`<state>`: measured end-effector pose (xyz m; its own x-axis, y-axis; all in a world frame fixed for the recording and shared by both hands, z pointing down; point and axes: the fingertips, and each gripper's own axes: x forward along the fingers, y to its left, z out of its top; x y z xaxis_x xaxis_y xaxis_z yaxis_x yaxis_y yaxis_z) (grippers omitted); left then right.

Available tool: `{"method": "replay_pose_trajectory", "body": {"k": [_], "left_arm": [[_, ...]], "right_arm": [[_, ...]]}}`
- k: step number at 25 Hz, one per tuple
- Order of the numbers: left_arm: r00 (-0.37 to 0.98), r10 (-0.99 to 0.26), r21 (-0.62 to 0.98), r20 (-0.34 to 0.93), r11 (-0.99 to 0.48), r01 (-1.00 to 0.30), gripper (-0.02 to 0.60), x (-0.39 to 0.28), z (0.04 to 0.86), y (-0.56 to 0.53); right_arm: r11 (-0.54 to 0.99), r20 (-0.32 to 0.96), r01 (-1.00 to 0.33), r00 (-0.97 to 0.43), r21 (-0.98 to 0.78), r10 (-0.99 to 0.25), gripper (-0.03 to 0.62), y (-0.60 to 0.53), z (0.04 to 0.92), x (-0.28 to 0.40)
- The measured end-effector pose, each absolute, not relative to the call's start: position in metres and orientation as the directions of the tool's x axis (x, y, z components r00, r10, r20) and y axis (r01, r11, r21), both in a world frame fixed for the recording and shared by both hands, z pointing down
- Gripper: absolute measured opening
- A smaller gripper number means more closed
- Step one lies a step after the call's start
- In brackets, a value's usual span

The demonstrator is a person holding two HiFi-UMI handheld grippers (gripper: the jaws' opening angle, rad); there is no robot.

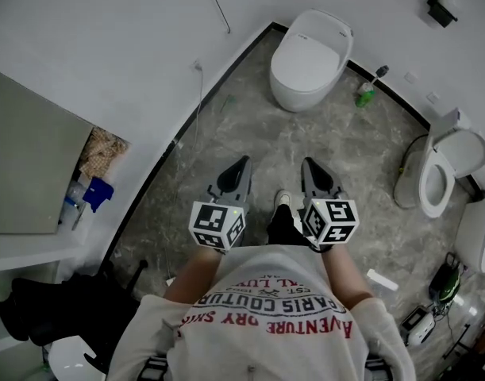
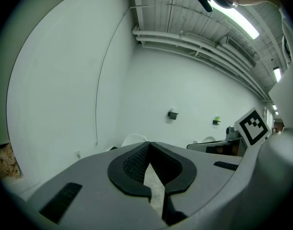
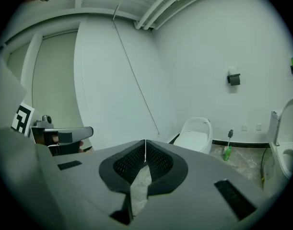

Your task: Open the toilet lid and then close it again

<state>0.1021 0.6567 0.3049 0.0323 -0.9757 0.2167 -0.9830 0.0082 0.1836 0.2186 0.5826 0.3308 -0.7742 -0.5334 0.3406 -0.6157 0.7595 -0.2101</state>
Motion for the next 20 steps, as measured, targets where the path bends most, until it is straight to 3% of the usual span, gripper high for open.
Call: {"method": "replay_pose_trajectory", "body": {"k": [10,20], "left_arm": [[-0.017,-0.977,0.175,0.211,0.055,-0.983,0.008,0.076,0.298,0.489],[0.024,-0.974,0.191,0.224,0.02,-0.981,0.008,0.048,0.312,0.366]], "right_arm": [[0.779,0.335,-0.589,-0.793,-0.213,-0.508,0.017,0.402,0.325,0.195],[0.738,0.349,-0.64,-0.756,-0.216,-0.554,0.017,0.286,0.335,0.181]]}}
